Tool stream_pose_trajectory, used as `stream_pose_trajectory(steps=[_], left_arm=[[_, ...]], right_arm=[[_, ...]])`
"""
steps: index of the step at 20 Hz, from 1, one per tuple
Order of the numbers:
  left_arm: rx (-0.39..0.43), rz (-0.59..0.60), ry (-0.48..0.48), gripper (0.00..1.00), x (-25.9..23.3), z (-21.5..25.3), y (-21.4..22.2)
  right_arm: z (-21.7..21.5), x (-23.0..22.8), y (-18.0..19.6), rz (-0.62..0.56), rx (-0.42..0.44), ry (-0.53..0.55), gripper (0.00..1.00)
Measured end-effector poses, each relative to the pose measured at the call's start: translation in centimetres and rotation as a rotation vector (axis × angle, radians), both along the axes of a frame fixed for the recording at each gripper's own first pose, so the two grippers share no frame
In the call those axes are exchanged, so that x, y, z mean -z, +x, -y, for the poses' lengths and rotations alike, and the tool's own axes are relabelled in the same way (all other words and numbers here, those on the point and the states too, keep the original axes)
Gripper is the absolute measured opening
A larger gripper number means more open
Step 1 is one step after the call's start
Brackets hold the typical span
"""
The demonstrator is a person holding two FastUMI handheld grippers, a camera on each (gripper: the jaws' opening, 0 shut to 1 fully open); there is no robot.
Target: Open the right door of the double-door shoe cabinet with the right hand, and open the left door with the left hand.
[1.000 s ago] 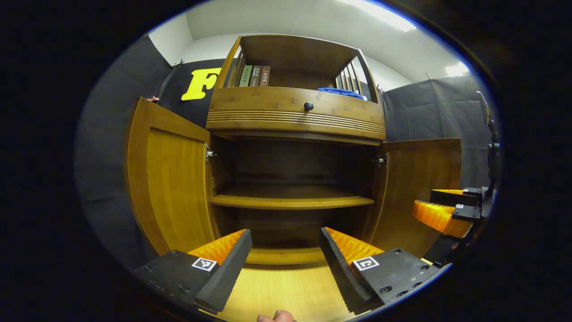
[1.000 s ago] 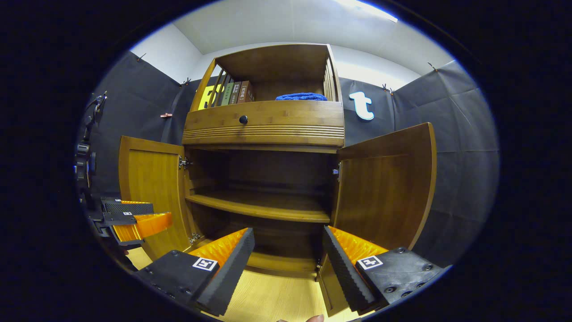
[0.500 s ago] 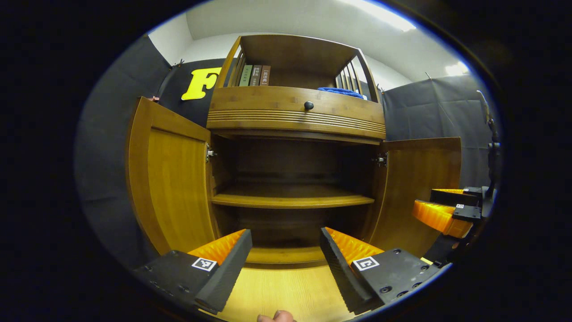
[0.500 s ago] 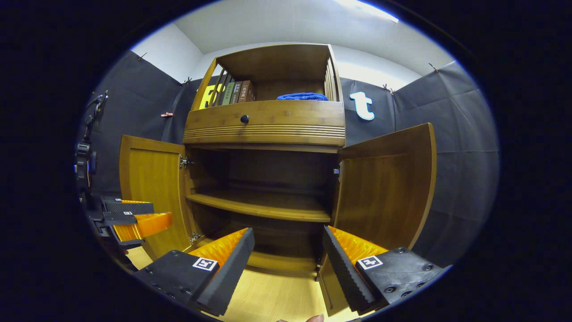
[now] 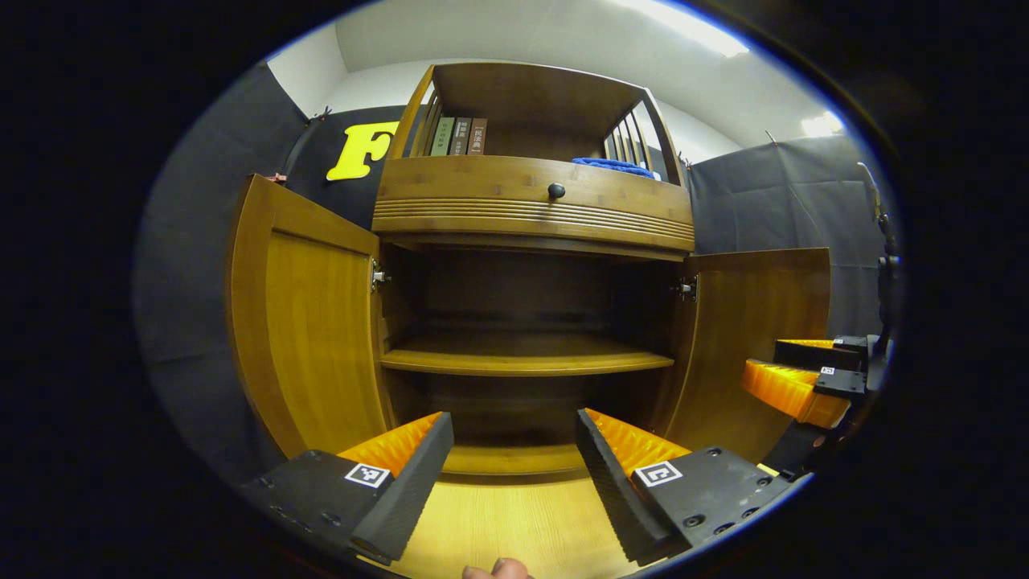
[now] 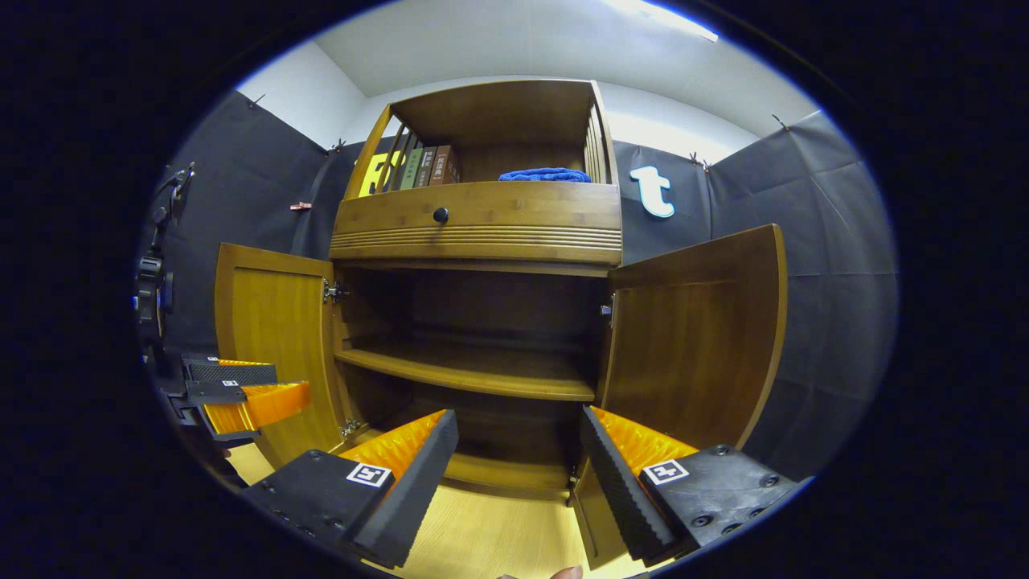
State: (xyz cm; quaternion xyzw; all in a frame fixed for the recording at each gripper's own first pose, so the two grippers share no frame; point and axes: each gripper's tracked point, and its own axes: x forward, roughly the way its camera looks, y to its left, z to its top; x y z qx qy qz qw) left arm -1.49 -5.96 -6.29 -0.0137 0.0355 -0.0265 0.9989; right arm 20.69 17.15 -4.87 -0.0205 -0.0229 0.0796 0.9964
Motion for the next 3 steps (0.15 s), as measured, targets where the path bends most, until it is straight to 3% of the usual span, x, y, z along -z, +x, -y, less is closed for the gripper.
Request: stream_pose_trajectory(steps=[3], left_arm=[[-0.001,0.001,-0.003,0.93,-0.06,-0.09,0.02]], right_arm=[[0.06,-0.01,0.01,0.001,0.002,-0.002,0.96]])
